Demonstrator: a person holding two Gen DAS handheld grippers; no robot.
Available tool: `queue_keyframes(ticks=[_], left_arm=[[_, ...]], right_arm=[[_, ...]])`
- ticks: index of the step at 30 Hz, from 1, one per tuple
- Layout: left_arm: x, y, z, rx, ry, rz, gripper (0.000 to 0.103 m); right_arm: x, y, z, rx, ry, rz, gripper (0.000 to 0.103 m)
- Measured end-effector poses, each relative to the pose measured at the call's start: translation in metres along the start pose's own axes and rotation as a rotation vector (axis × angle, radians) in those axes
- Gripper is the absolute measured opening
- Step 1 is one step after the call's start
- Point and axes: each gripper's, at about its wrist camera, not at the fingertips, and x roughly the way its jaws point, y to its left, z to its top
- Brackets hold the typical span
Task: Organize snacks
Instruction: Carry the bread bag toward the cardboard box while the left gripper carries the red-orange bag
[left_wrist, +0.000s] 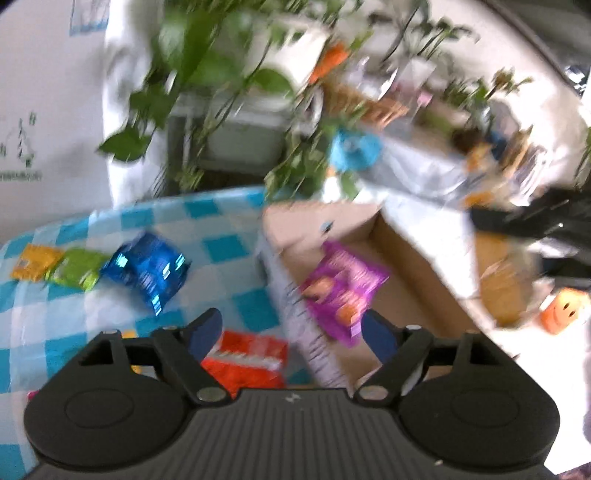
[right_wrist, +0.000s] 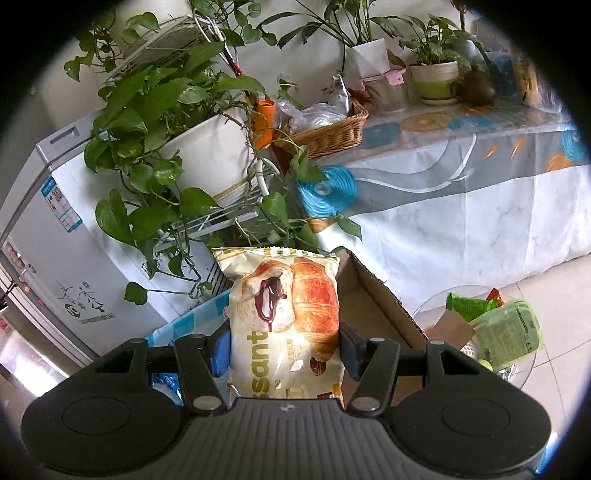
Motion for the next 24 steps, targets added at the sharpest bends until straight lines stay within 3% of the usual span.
queue_keyframes(ticks=[6, 16, 18, 21, 24], left_arm=[[0.039, 0.018, -0.012, 0.046, 0.167, -0.014, 0.089], [0.081, 0.011, -0.019, 0.168, 0.218, 0.047, 0.094], [0.086, 0.011, -0.022, 0.170, 0.205, 0.063, 0.089], [0.083, 0.013, -0.023, 0.158, 0.184, 0.058, 0.071], [0.073, 0.020, -0.020, 0.112, 0.147, 0.051, 0.071]], right_arm=[[-0.002, 0.001, 0.000, 0.009, -0.005, 0.018, 0.063], [0.001, 0.005, 0.002, 0.015, -0.003, 0.027, 0.063], [0.004, 0.007, 0.002, 0.009, 0.005, 0.031, 0.063], [0.008, 0.009, 0.002, 0.007, 0.020, 0.037, 0.063], [0.009, 0.009, 0.002, 0.014, 0.025, 0.037, 0.064]])
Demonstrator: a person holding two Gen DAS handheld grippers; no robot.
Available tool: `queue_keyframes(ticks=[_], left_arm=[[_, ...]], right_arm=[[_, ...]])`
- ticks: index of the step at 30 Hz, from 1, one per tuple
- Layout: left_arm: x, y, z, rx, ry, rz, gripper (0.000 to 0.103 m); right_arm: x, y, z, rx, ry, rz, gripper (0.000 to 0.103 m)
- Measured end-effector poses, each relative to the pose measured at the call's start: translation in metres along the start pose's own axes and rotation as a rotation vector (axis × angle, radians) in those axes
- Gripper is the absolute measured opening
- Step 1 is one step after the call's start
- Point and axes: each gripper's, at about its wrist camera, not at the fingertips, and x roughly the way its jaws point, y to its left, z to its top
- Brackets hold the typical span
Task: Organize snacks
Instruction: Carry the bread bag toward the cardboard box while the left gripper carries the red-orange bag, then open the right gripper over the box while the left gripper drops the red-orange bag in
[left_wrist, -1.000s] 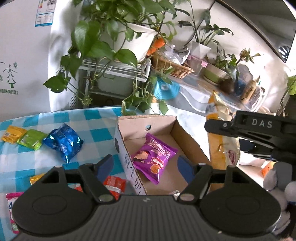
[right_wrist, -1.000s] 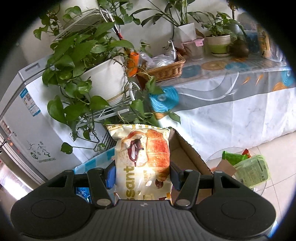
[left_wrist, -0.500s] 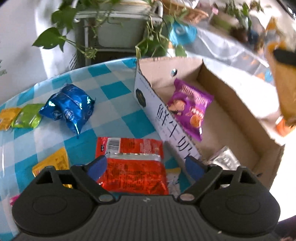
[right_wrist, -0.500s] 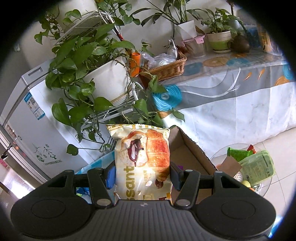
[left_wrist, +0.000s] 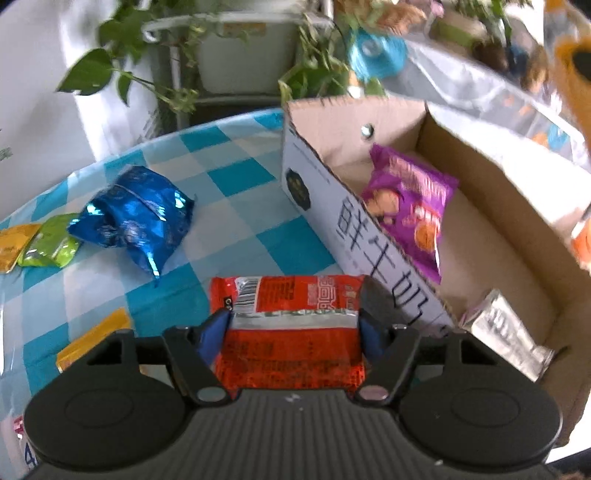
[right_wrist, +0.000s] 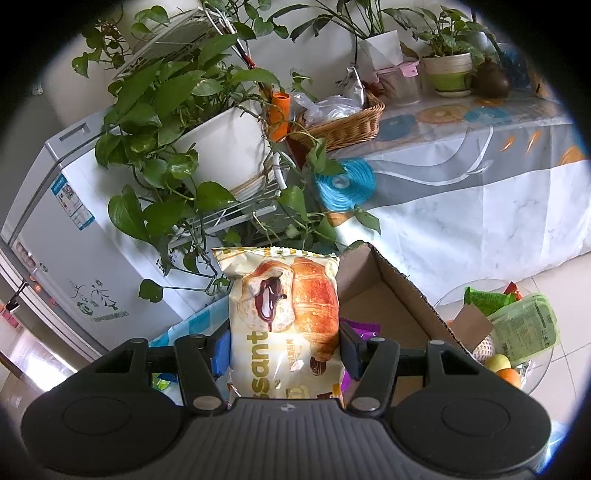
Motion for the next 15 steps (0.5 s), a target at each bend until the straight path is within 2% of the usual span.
queue_keyframes(ticks=[4, 7, 11, 15], left_arm=[[-0.024, 0.011, 0.005, -0.071, -0.070, -0.010, 0.071], [-0.044, 0.012, 0.015, -0.119, -0.123, -0.060, 0.071], [-0.066, -0.007, 0.032, -0.104, -0.184, -0.119, 0.071], [-0.068, -0.039, 0.045, -0.076, -0.193, -0.185, 0.071]], right_arm=[[0.000, -0.002, 0.000, 0.012, 0.001, -0.006, 0.064], [-0.001, -0.004, 0.001, 0.026, -0.002, -0.009, 0.064], [0.000, -0.009, 0.003, 0.064, -0.010, -0.021, 0.064], [-0.001, -0.016, 0.003, 0.097, -0.021, -0.053, 0.064]])
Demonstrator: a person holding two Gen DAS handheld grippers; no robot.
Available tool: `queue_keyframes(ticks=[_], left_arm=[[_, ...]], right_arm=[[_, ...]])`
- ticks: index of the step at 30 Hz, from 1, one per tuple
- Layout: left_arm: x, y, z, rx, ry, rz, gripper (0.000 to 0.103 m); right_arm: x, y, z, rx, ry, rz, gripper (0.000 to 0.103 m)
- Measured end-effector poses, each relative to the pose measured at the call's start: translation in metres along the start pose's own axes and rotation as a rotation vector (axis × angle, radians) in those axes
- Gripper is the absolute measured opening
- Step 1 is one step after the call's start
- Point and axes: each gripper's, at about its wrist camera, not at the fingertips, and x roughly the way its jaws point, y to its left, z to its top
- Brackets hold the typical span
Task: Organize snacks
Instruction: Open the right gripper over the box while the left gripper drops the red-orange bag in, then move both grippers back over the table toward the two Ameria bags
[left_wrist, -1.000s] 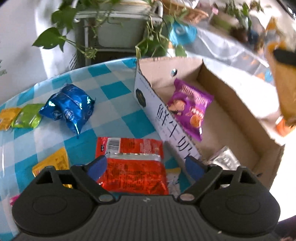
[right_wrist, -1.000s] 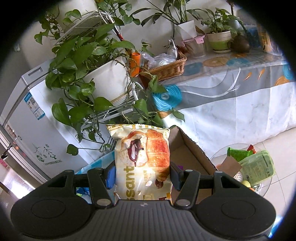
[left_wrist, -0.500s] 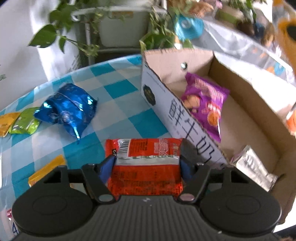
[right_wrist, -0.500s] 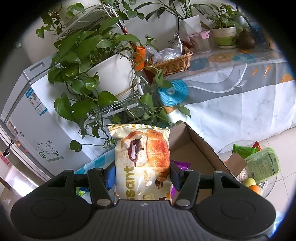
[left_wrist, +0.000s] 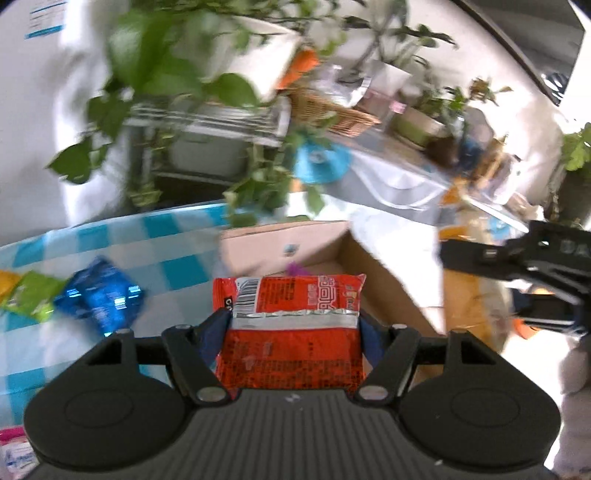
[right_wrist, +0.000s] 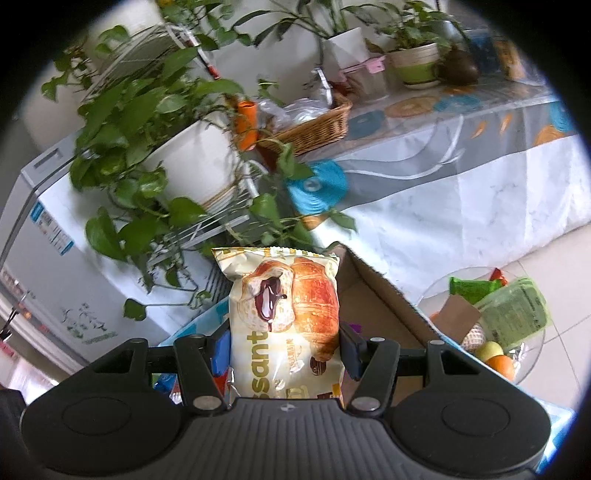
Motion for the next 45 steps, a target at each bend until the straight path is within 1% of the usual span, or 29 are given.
queue_keyframes(ticks=[2, 4, 6, 7, 9, 12, 15, 17, 20, 22, 25, 34, 38, 40, 45], left_arm=[[0.008, -0.014, 0.000, 0.018, 0.018, -0.024, 0.071], [0.016, -0.024, -0.001, -0.001, 0.042, -0.061, 0.077], [0.016, -0.029, -0.002, -0.014, 0.038, -0.087, 0.078], [0.014, -0.032, -0.002, -0.005, 0.034, -0.088, 0.084], [0.013, -0.035, 0.000, 0.024, 0.040, -0.055, 0.089], [0.003, -0.030, 0.004, 0.029, 0.018, -0.055, 0.090], [-0.007, -0.021, 0.008, 0.026, -0.003, -0.020, 0.092], [-0.013, -0.015, 0.010, 0.023, -0.009, -0.014, 0.093], [-0.025, -0.001, 0.009, 0.021, -0.016, 0.001, 0.093], [-0.033, 0.011, 0.008, 0.022, -0.015, 0.019, 0.095], [-0.047, 0.031, 0.004, 0.012, -0.013, 0.049, 0.096], [-0.086, 0.101, -0.014, -0.008, 0.010, 0.152, 0.097], [-0.089, 0.128, -0.026, -0.037, 0.022, 0.205, 0.097], [-0.087, 0.140, -0.034, -0.057, 0.034, 0.229, 0.097], [-0.081, 0.165, -0.058, -0.134, 0.071, 0.253, 0.097]], right_arm=[[0.000, -0.003, 0.001, 0.015, -0.004, -0.008, 0.064], [0.001, -0.005, 0.001, 0.023, -0.007, -0.016, 0.064], [0.001, -0.007, 0.001, 0.030, -0.013, -0.034, 0.067], [0.001, -0.008, 0.002, 0.036, -0.013, -0.037, 0.067], [0.000, -0.011, 0.002, 0.061, -0.016, -0.027, 0.072], [-0.002, -0.011, 0.003, 0.075, -0.024, -0.013, 0.077], [-0.001, -0.010, 0.003, 0.069, -0.021, -0.007, 0.078], [-0.001, -0.010, 0.003, 0.071, -0.021, 0.000, 0.079], [0.000, -0.009, 0.003, 0.069, -0.018, 0.015, 0.080], [0.000, -0.008, 0.003, 0.063, -0.012, 0.029, 0.080], [0.000, -0.003, 0.001, 0.038, -0.004, 0.060, 0.082], [0.006, 0.036, -0.017, -0.132, 0.045, 0.162, 0.083], [0.006, 0.053, -0.037, -0.206, 0.075, 0.168, 0.083], [0.007, 0.059, -0.052, -0.205, 0.106, 0.166, 0.083], [0.005, 0.079, -0.092, -0.250, 0.185, 0.181, 0.083]])
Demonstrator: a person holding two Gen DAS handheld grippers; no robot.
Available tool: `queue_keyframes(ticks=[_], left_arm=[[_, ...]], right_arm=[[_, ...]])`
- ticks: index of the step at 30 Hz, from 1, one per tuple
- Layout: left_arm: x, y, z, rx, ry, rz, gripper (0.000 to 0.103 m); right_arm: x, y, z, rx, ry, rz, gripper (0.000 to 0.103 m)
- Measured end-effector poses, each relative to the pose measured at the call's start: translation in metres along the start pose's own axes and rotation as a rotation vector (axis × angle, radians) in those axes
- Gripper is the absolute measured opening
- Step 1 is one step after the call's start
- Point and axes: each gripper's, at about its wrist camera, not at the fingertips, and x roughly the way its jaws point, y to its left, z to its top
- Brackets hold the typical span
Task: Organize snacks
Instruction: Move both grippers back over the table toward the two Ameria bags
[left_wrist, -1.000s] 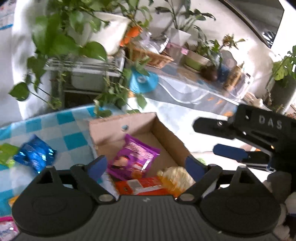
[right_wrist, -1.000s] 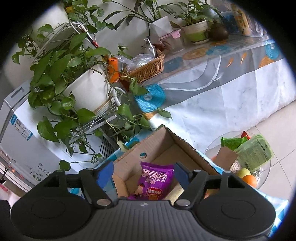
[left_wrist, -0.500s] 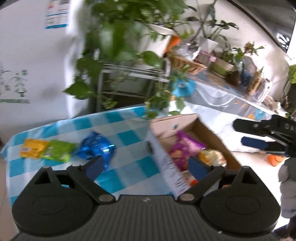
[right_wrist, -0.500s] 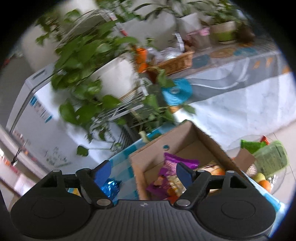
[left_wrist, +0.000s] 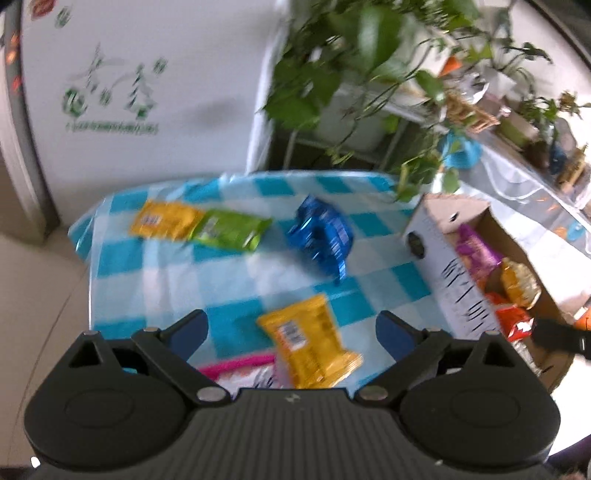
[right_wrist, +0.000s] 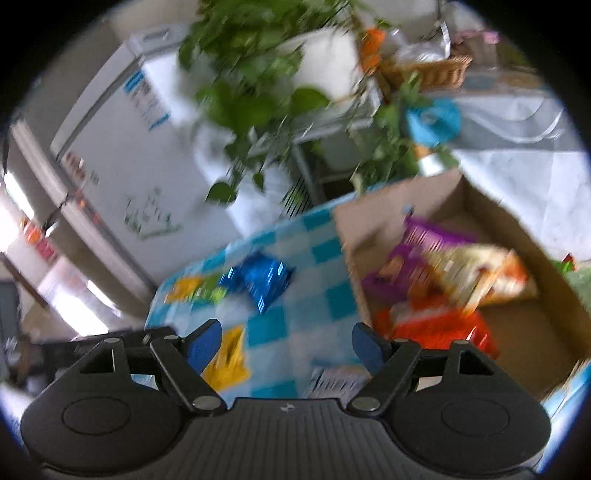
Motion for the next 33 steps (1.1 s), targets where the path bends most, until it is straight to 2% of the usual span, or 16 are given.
queue_keyframes(ticks=[3, 8, 11, 16, 22, 25, 27, 31, 33], left_arm=[[0.008, 0.011, -0.013, -0.012, 0.044, 0.032, 0.097], [0.018, 0.018, -0.027, -0.025, 0.093, 0.067, 0.097], [0.024, 0.017, -0.033, -0.006, 0.118, 0.081, 0.097], [0.038, 0.018, -0.041, -0.024, 0.154, 0.083, 0.097], [0.042, 0.012, -0.044, 0.031, 0.135, 0.127, 0.098], [0.044, 0.011, -0.046, 0.053, 0.133, 0.181, 0.098], [0.045, 0.012, -0.047, 0.061, 0.137, 0.213, 0.101], [0.045, 0.018, -0.048, 0.050, 0.129, 0.224, 0.102], [0.045, 0.019, -0.049, 0.051, 0.126, 0.222, 0.102]], right_arm=[[0.009, 0.014, -0.019, -0.004, 0.059, 0.005, 0.083], [0.020, 0.029, -0.046, 0.000, 0.108, -0.045, 0.083], [0.027, 0.027, -0.058, 0.070, 0.121, -0.104, 0.083], [0.038, 0.025, -0.067, 0.092, 0.115, -0.211, 0.084], [0.058, 0.018, -0.068, 0.157, 0.125, -0.302, 0.084], [0.068, 0.018, -0.069, 0.177, 0.121, -0.330, 0.084], [0.074, 0.021, -0.070, 0.165, 0.114, -0.354, 0.084], [0.085, 0.028, -0.072, 0.129, 0.081, -0.408, 0.085], [0.090, 0.029, -0.074, 0.117, 0.072, -0.433, 0.078]])
